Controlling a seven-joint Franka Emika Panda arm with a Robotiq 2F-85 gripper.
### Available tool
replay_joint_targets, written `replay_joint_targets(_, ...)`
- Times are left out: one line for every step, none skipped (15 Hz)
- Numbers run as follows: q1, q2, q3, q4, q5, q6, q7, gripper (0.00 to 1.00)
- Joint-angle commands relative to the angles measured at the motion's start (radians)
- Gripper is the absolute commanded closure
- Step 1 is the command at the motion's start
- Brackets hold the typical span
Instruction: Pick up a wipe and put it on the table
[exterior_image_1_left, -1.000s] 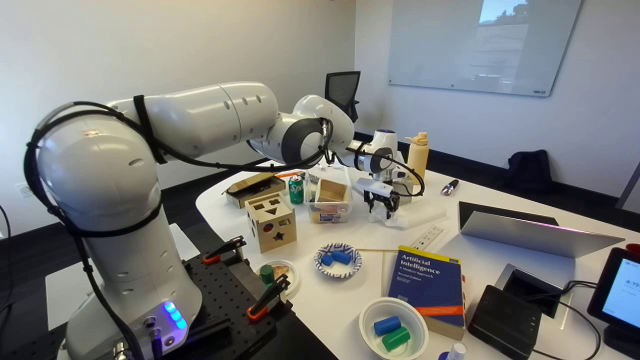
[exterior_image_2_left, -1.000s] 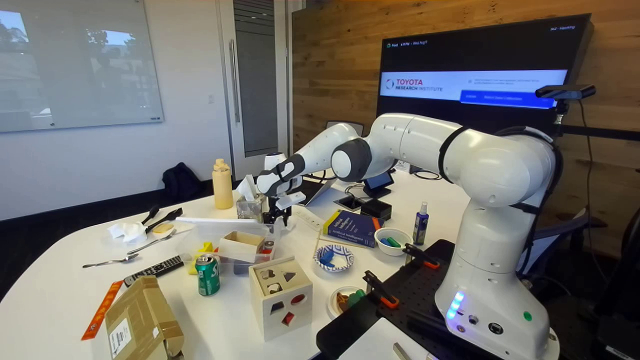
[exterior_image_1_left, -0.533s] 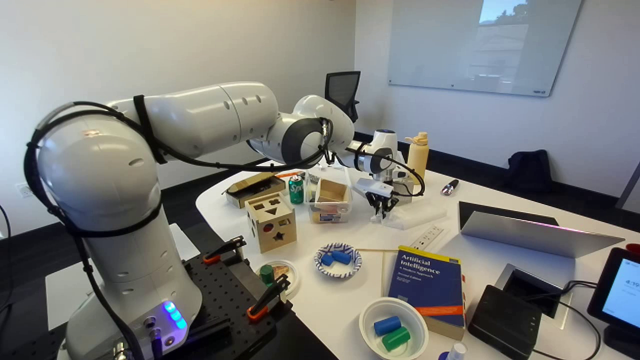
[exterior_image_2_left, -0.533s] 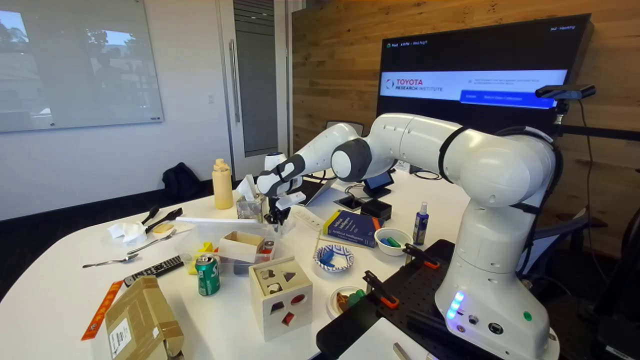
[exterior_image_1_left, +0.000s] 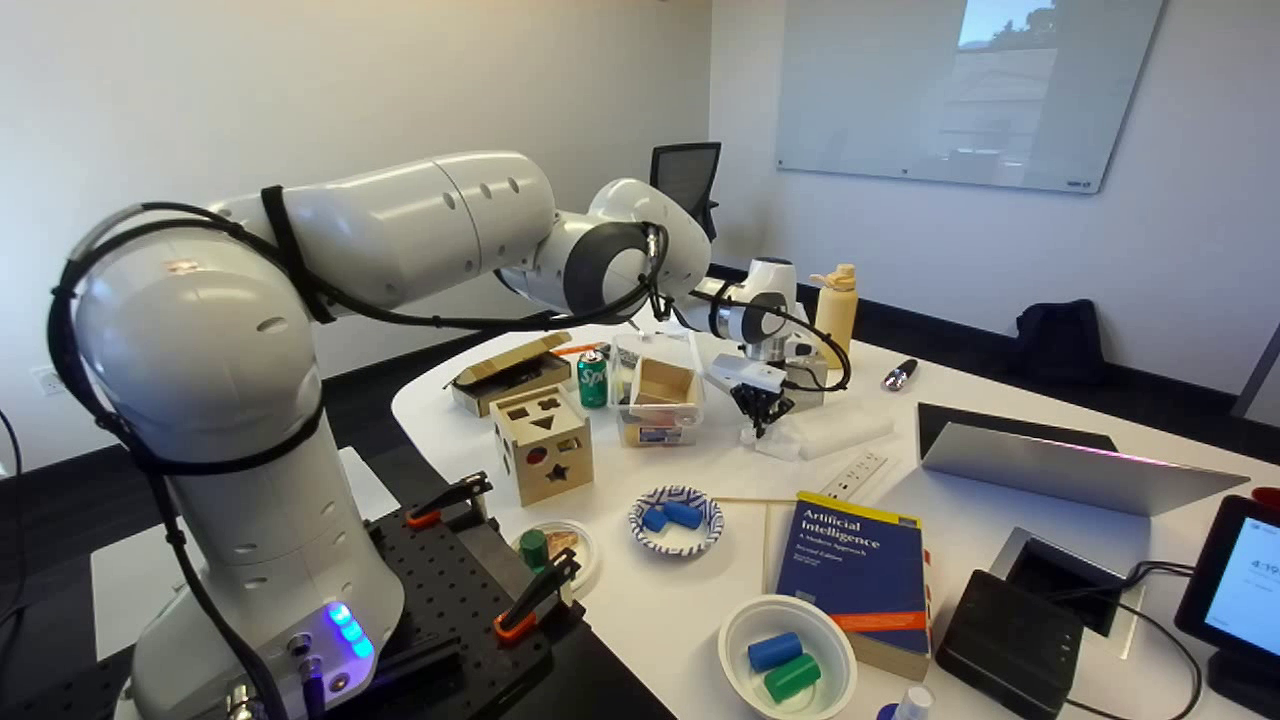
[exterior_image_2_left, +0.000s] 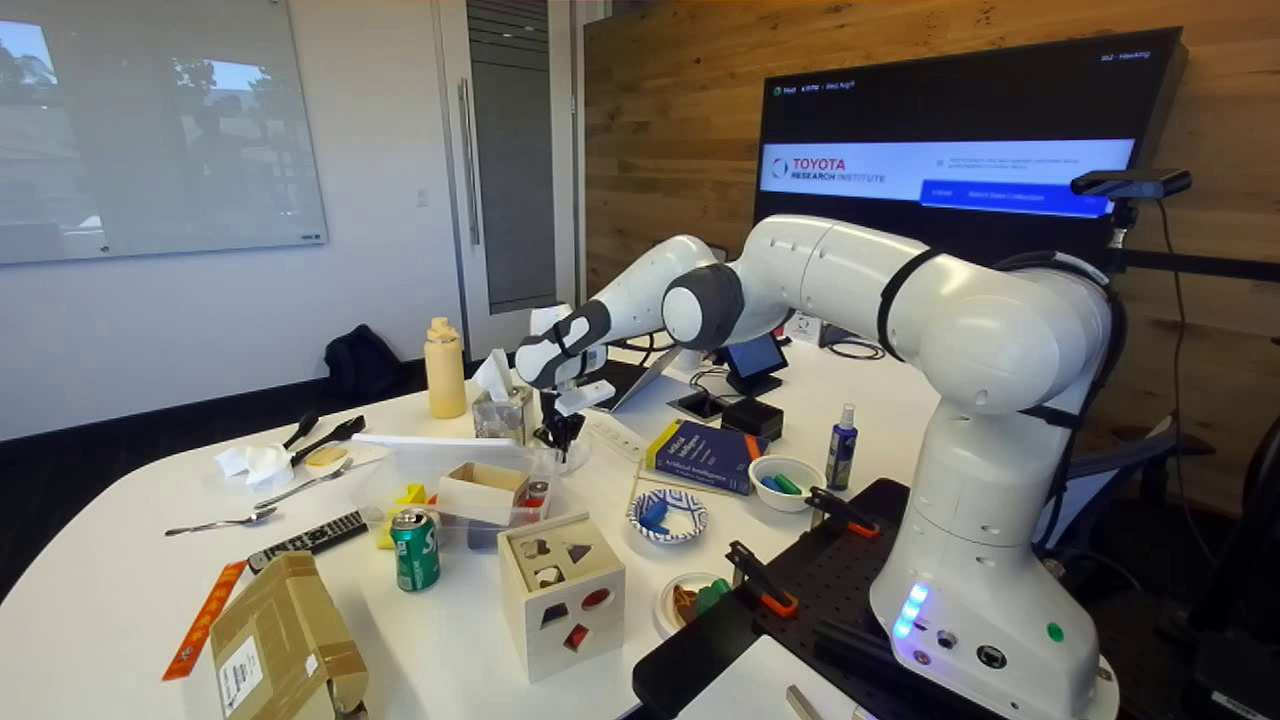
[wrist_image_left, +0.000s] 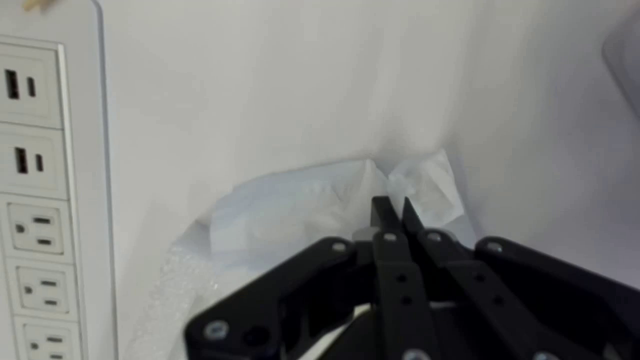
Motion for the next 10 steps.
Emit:
replay_joint_targets(-0.01, -0.146, -0.009, -0.182, 0.004, -0.062, 0.027, 0.99)
replay_joint_targets(-0.016, -0.173, -0.01, -0.217, 0.005, -0.077, 0.033, 0.99)
replay_joint_targets(-0.022, -0.201, -0.012, -0.256, 0.007, -0.102, 0.04, 0.99)
replay_joint_targets(-0.032, -0.227, -0.008, -0.291, 0.012, -0.13, 0.039, 0.99)
replay_joint_targets(-0.044, -0.25, -0.002, -0.327, 0.018, -0.164, 0.037, 0.99)
replay_joint_targets(-0.055, -0.269, 0.005, -0.355, 0.027, -0.195, 0.03, 0.99)
replay_joint_targets(-0.071, -0.284, 0.016, -0.382, 0.042, -0.226, 0.016, 0.99)
replay_joint_targets(-0.083, -0.297, 0.024, -0.406, 0.055, -0.252, 0.011, 0.99)
replay_joint_targets(-0.096, -0.308, 0.033, -0.428, 0.069, -0.28, 0.005, 0.99)
replay_joint_targets(-0.109, -0.316, 0.044, -0.446, 0.084, -0.304, -0.005, 0.99)
